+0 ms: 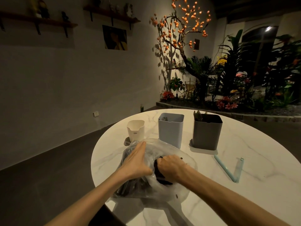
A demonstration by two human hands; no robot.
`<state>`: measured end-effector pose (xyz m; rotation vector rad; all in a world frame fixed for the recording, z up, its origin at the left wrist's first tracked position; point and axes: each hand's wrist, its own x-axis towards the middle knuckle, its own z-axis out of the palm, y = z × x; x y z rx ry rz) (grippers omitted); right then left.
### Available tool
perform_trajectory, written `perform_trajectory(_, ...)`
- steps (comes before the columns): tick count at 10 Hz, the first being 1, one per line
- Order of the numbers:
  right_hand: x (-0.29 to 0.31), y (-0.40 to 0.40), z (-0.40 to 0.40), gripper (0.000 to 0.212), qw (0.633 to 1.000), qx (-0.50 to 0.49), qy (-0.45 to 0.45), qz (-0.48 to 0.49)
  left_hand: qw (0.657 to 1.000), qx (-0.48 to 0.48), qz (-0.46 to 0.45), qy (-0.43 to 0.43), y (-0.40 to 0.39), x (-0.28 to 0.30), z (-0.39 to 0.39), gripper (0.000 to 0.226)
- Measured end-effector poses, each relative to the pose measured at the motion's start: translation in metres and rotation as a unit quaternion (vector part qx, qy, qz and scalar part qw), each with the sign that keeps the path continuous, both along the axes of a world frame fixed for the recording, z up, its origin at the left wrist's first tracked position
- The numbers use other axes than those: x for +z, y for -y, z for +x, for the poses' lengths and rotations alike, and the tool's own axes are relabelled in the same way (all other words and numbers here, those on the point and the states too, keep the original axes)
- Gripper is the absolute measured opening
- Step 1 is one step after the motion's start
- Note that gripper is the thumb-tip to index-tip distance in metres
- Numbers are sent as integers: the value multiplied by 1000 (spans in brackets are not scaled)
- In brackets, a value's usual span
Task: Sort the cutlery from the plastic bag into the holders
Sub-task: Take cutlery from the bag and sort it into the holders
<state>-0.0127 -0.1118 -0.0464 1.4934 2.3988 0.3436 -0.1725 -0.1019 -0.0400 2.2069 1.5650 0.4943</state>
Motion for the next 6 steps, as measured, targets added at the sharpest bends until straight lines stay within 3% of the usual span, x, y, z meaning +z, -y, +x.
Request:
perform_trajectory(2,32,-3,24,30,999,9,27,-21,999,-7,-37,37,-9,2,8,122)
perform_trajectory(3,41,2,36,30,998,13,52,-26,994,12,-45,98,-12,6,12,111)
perform_trajectory(4,45,10,49,31,998,10,61,-27,970,35,-93,223,-13,10,16,86)
perform_trajectory(5,43,15,64,33,998,3,44,-33,949,34,-114,291,-14,14,22,53)
perform_trajectory(6,46,21,81,33,999,-1,36,-32,941,41,-107,318,-12,17,31,49)
